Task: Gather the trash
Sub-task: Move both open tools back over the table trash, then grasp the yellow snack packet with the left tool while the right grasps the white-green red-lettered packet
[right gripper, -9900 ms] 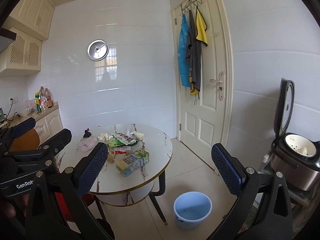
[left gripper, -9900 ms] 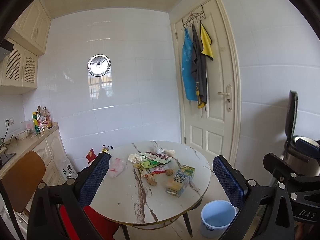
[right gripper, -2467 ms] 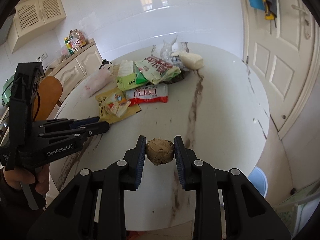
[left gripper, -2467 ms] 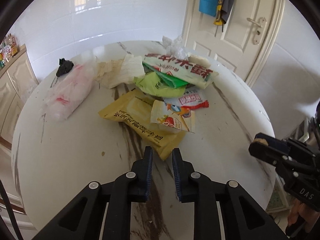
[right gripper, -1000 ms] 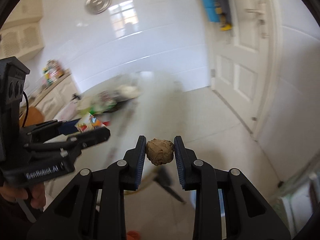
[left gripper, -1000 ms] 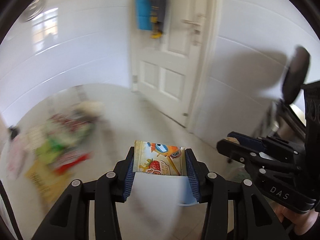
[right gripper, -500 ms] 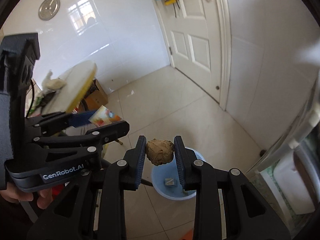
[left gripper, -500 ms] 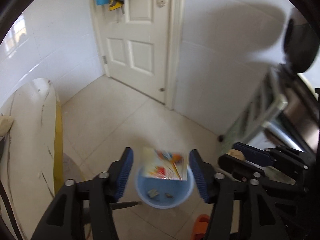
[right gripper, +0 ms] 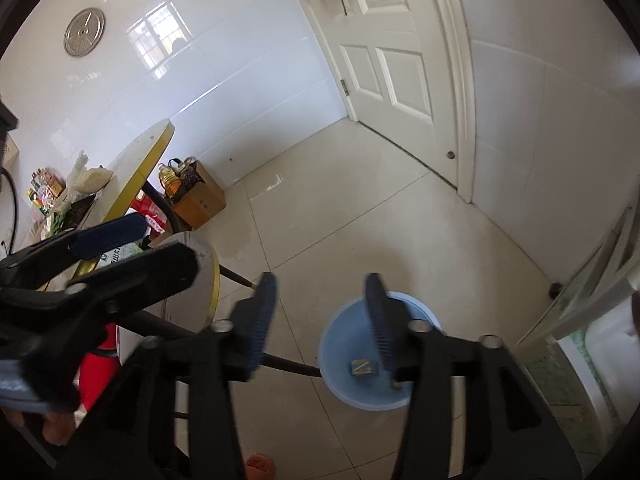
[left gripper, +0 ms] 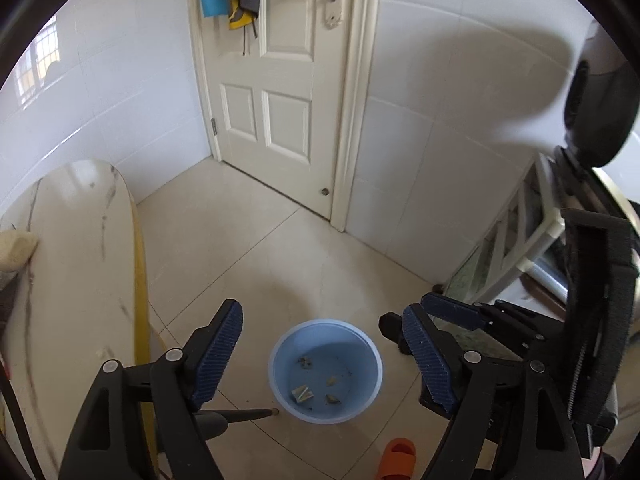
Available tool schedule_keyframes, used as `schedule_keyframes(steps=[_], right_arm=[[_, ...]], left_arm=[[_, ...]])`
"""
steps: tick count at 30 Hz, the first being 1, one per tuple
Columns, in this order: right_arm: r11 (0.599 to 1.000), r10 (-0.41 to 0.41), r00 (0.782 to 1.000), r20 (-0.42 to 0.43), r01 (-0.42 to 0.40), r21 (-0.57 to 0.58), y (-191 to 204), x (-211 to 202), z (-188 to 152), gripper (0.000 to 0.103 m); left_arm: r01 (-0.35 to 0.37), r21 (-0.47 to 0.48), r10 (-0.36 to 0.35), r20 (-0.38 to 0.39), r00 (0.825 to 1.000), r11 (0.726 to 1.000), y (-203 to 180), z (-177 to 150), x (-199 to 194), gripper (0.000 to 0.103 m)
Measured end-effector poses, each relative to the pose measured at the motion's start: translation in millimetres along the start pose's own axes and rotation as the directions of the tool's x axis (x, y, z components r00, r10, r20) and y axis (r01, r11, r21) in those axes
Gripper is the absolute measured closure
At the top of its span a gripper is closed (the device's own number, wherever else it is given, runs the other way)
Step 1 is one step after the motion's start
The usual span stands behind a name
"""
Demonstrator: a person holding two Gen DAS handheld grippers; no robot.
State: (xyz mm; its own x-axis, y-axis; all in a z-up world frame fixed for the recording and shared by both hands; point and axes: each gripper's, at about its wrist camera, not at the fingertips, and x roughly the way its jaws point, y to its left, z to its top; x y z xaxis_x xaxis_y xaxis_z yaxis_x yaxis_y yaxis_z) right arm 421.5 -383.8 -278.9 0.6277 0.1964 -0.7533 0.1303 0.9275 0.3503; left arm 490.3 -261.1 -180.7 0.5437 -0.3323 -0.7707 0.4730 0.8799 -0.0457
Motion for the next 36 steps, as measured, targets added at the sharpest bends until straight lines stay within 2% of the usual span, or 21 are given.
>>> schedule_keyframes(steps=[1, 5, 8, 10, 12, 14, 16, 18, 21, 25, 29, 31, 34, 35, 36], right_arm=[[1.0, -0.007, 1.0, 0.005, 0.007, 0.001, 2, -6, 0, 0.055], [0.999, -0.045, 0.998, 0.039, 0.045, -0.024, 19, -38, -1, 0.038], [0.997, -0.054, 0.996, 0.073, 0.058, -0.052, 40, -66, -1, 0.032], [0.994, -0.058, 0.994, 0.097, 0.066, -0.082, 59, -83, -1, 0.029], [0.99, -0.05, 0.991, 0.127, 0.065, -0.121, 86, -102, -3, 0.021], [0.987, -0.033, 0.988, 0.151, 0.056, -0.154, 111, -114, -4, 0.016], [0.981, -0.012, 0.986, 0.168, 0.044, -0.188, 137, -122, -6, 0.014], [0.973, 0.007, 0.984, 0.178, 0.034, -0.227, 166, -126, -7, 0.013], [0.962, 0.023, 0.984, 0.178, 0.026, -0.271, 207, -124, -10, 0.012], [0.943, 0.049, 0.988, 0.143, 0.001, -0.332, 253, -105, -14, 0.011], [0.93, 0.061, 0.993, 0.098, -0.02, -0.368, 282, -81, -16, 0.011], [0.924, 0.065, 0.995, 0.078, -0.031, -0.381, 291, -70, -16, 0.011], [0.917, 0.076, 0.996, 0.047, -0.052, -0.395, 300, -51, -17, 0.011], [0.916, 0.078, 0.996, 0.038, -0.056, -0.398, 301, -46, -16, 0.011], [0.915, 0.078, 0.996, 0.033, -0.058, -0.398, 302, -42, -16, 0.011]], left_arm=[[0.021, -0.001, -0.021, 0.01, 1.0, 1.0, -1, -1, -9, 0.024], [0.086, -0.004, -0.085, 0.056, 0.995, 0.996, 3, -16, -63, 0.024], [0.091, 0.013, -0.092, 0.124, 0.988, 0.996, 9, -30, -115, 0.014], [0.058, 0.022, -0.06, 0.171, 0.983, 0.998, 15, -44, -148, 0.007], [-0.004, 0.014, 0.001, 0.233, 0.972, 1.0, 29, -59, -181, 0.001], [-0.081, -0.007, 0.08, 0.275, 0.958, 0.997, 49, -78, -210, 0.001], [-0.14, -0.031, 0.143, 0.282, 0.949, 0.99, 69, -93, -226, 0.001], [-0.21, -0.101, 0.229, 0.255, 0.939, 0.973, 103, -110, -236, 0.001], [-0.251, -0.24, 0.299, 0.192, 0.935, 0.938, 157, -134, -243, 0.001], [-0.253, -0.366, 0.308, 0.1, 0.946, 0.896, 210, -158, -238, 0.001], [-0.293, -0.44, 0.331, 0.012, 0.943, 0.849, 247, -159, -218, 0.001], [-0.293, -0.45, 0.326, -0.004, 0.945, 0.843, 252, -152, -205, 0.002], [-0.285, -0.439, 0.31, -0.016, 0.951, 0.852, 257, -140, -185, 0.004], [-0.296, -0.433, 0.312, -0.035, 0.949, 0.851, 263, -136, -171, 0.01], [-0.299, -0.433, 0.306, -0.056, 0.95, 0.85, 266, -132, -164, 0.021]])
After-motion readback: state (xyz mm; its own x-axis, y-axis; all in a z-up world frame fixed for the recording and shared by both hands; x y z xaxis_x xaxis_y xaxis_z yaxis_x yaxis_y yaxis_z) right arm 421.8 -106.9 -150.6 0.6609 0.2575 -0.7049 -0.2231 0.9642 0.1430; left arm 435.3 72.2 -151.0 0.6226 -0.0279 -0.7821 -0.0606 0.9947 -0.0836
